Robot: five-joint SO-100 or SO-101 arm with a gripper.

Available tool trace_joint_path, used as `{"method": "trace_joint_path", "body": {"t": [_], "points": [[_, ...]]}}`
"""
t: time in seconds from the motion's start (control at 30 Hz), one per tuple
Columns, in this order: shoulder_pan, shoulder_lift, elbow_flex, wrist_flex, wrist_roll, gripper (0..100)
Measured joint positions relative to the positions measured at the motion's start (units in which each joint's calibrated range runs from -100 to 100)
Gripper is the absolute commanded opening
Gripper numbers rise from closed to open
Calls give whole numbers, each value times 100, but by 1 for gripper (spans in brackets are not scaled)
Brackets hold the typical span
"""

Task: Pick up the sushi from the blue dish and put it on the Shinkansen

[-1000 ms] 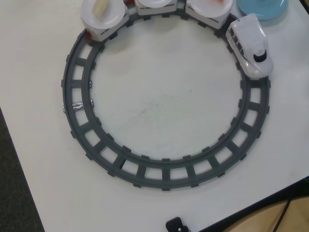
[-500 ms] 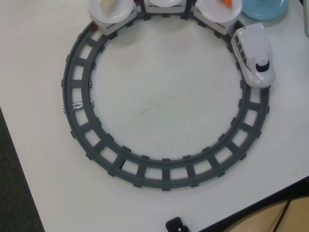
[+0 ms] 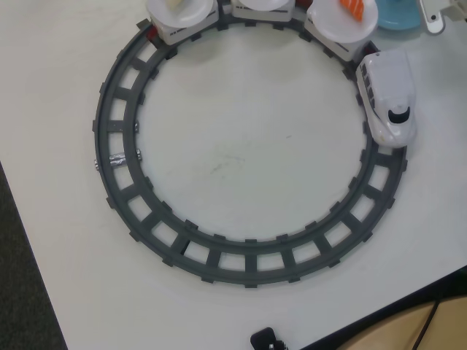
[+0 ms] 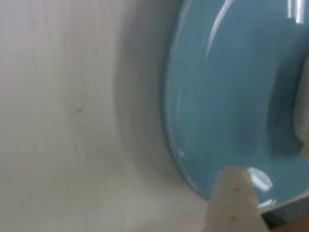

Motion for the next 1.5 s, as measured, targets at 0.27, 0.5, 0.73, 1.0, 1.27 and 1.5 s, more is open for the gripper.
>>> {"method": "trace_joint_path", "body": {"t": [0.27, 0.5, 0.73, 1.0, 1.27, 1.5], "points": [[-47, 1011, -1441, 245, 0, 30], [-32, 1432, -1828, 245, 0, 30], [-32, 1709, -1846, 192, 0, 29], [-47, 1752, -1855, 157, 0, 10], [-134, 1743, -1900, 96, 0, 2], [-134, 1667, -1918, 289, 0, 2]]}}
